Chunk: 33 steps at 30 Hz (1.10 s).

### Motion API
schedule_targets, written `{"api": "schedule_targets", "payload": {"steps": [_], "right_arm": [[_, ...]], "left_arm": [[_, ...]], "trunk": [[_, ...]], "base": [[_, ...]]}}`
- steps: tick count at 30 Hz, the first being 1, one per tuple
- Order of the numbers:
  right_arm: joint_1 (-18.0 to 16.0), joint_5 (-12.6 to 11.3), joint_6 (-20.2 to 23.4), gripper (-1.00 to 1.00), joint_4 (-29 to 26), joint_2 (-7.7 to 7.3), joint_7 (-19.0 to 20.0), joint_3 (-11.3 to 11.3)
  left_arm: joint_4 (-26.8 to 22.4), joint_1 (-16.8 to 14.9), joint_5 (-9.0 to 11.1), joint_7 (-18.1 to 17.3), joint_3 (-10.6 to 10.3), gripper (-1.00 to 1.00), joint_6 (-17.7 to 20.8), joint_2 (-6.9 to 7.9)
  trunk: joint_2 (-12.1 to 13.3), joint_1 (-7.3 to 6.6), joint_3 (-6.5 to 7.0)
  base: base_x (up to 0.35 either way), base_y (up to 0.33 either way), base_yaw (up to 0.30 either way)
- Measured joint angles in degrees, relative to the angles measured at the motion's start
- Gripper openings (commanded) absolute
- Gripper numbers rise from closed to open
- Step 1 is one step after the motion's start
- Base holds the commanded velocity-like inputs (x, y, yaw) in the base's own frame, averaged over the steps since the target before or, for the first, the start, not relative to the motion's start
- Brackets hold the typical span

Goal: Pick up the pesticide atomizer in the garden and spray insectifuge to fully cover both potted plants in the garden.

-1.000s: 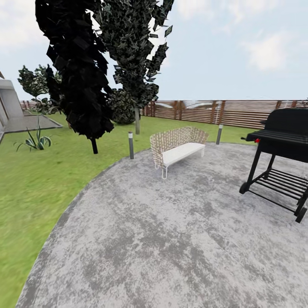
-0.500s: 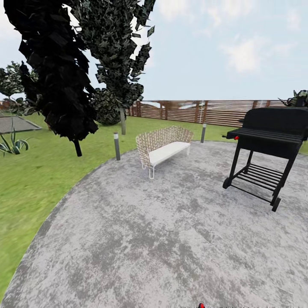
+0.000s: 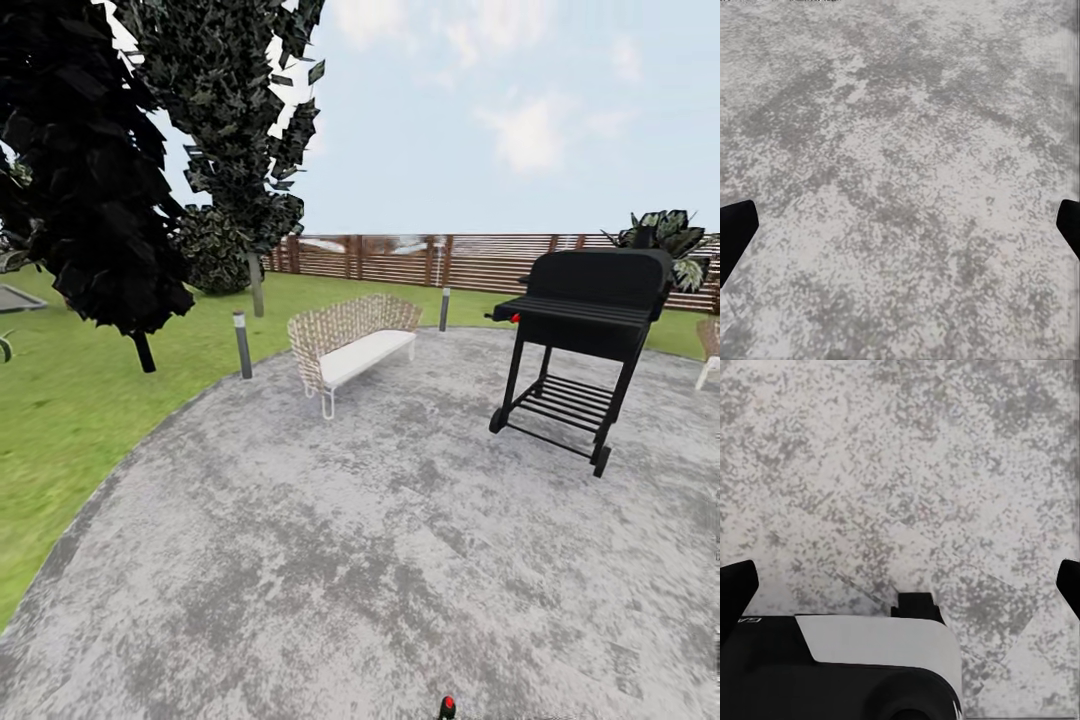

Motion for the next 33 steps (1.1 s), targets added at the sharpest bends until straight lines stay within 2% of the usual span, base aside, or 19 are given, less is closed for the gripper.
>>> {"api": "schedule_targets", "payload": {"steps": [18, 33], "right_arm": [[0.0, 0.0, 0.0, 1.0, -0.1, -0.06, 0.0, 0.0], [0.0, 0.0, 0.0, 1.0, -0.1, 0.0, -0.1, 0.0]], "left_arm": [[0.0, 0.0, 0.0, 0.0, -0.1, 1.0, 0.0, 0.0], [0.0, 0.0, 0.0, 0.0, -0.1, 1.0, 0.0, 0.0]], "trunk": [[0.0, 0.0, 0.0], [0.0, 0.0, 0.0]], "base": [[0.0, 0.0, -0.171], [0.0, 0.0, -0.014]]}}
